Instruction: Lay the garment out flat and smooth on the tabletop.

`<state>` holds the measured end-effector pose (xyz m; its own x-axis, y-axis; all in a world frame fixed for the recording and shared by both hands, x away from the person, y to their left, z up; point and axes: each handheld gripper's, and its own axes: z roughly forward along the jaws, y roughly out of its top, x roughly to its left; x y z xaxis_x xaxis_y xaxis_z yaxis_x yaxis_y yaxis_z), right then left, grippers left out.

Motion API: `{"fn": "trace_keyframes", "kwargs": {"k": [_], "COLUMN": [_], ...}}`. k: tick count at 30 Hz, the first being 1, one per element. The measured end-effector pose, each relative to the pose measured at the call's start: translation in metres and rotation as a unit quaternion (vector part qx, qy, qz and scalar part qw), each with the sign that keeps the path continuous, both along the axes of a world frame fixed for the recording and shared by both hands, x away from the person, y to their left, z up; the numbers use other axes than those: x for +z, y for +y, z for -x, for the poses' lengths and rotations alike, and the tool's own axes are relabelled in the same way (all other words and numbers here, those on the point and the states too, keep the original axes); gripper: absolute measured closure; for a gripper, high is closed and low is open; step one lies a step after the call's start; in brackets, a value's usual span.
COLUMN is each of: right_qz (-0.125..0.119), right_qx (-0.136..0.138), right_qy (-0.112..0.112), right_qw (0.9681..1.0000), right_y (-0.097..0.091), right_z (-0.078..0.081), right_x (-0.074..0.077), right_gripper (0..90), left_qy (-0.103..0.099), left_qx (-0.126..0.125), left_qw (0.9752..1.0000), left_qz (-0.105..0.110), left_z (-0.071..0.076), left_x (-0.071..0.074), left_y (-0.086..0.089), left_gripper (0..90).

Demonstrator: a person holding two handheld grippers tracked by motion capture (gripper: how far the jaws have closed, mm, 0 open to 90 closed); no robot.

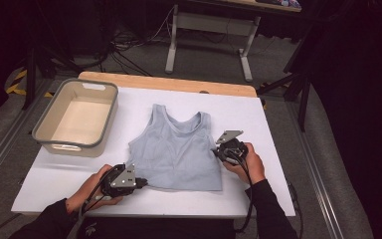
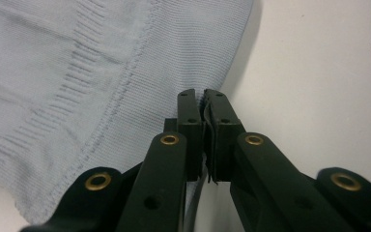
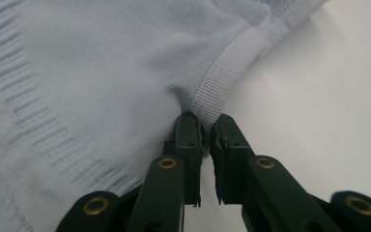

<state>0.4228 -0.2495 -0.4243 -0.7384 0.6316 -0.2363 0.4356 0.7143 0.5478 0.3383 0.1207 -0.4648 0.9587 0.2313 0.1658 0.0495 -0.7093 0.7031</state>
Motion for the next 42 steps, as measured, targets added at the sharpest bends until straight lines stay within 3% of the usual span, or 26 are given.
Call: {"fn": "trace_keyframes", "kwargs": {"k": [3,5,8,11,13,15,16,17,19,20,22,25,26,29,31,32,39,42], "right_qz": [0.0,-0.015,-0.04,-0.085,-0.125,-0.144,-0.162,-0.175,-0.191,-0.199,-0.203,-0.218,-0.219,-0.2,-0.178,-0.167,-0.139,-0.136], "right_qx": [-0.008,-0.01,-0.012,-0.015,-0.011,-0.01,-0.013,-0.015,-0.023,-0.026,-0.034,-0.042,-0.044,-0.037,-0.027,-0.023,-0.019,-0.017], "right_qy": [0.0,0.002,-0.003,-0.011,-0.014,-0.017,-0.02,-0.024,-0.028,-0.026,-0.024,-0.023,-0.026,-0.033,-0.048,-0.053,-0.046,-0.046], "right_qw": [1.0,0.9998,0.9991,0.9962,0.9921,0.9893,0.9865,0.9841,0.9809,0.9793,0.9782,0.9749,0.9744,0.9785,0.9826,0.9843,0.989,0.9894], "right_y": [-0.005,-0.008,-0.011,-0.017,-0.02,-0.021,-0.021,-0.02,-0.018,-0.017,-0.015,-0.014,-0.013,-0.008,-0.003,-0.001,0.006,0.007], "right_z": [0.001,0.001,0.004,0.007,0.009,0.009,0.009,0.009,0.007,0.005,0.002,-0.003,-0.005,-0.007,-0.007,-0.008,-0.011,-0.011], "right_x": [-0.001,-0.001,0.003,0.009,0.011,0.011,0.012,0.011,0.009,0.007,0.003,-0.005,-0.007,-0.013,-0.018,-0.02,-0.029,-0.03], "right_gripper": [82.2,80.1,74.0,72.8,74.0,74.1,74.4,75.3,75.3,75.2,75.1,80.7,81.7,82.4,83.3,83.6,83.6,83.4], "left_qy": [-0.001,-0.004,-0.012,-0.014,-0.02,-0.027,-0.032,-0.033,-0.023,-0.016,-0.003,0.02,0.029,0.051,0.048,0.045,0.031,0.028], "left_qx": [0.004,0.006,0.028,0.052,0.073,0.093,0.113,0.12,0.121,0.134,0.141,0.14,0.13,0.109,0.098,0.096,0.096,0.1], "left_qw": [1.0,1.0,0.9993,0.996,0.9935,0.9904,0.9883,0.9878,0.9886,0.9887,0.9884,0.9889,0.9902,0.9918,0.9933,0.9939,0.9947,0.9945], "left_qz": [0.0,0.004,0.021,0.072,0.085,0.1,0.098,0.094,0.086,0.065,0.056,0.044,0.042,0.043,0.037,0.03,0.018,0.013], "left_z": [0.001,0.001,0.0,-0.004,-0.006,-0.011,-0.014,-0.017,-0.021,-0.027,-0.033,-0.04,-0.041,-0.041,-0.039,-0.038,-0.029,-0.026], "left_x": [0.0,0.0,0.003,0.012,0.015,0.017,0.016,0.015,0.014,0.008,0.004,-0.002,-0.003,-0.002,-0.002,-0.001,0.002,0.002], "left_y": [0.001,0.001,0.004,0.014,0.016,0.018,0.017,0.015,0.013,0.008,0.005,0.001,0.001,0.004,0.004,0.004,0.015,0.018], "left_gripper": [86.2,85.8,79.2,75.0,63.0,61.0,56.7,54.0,48.0,45.0,42.3,42.8,48.6,65.9,82.1,83.8,86.5,86.6]}}
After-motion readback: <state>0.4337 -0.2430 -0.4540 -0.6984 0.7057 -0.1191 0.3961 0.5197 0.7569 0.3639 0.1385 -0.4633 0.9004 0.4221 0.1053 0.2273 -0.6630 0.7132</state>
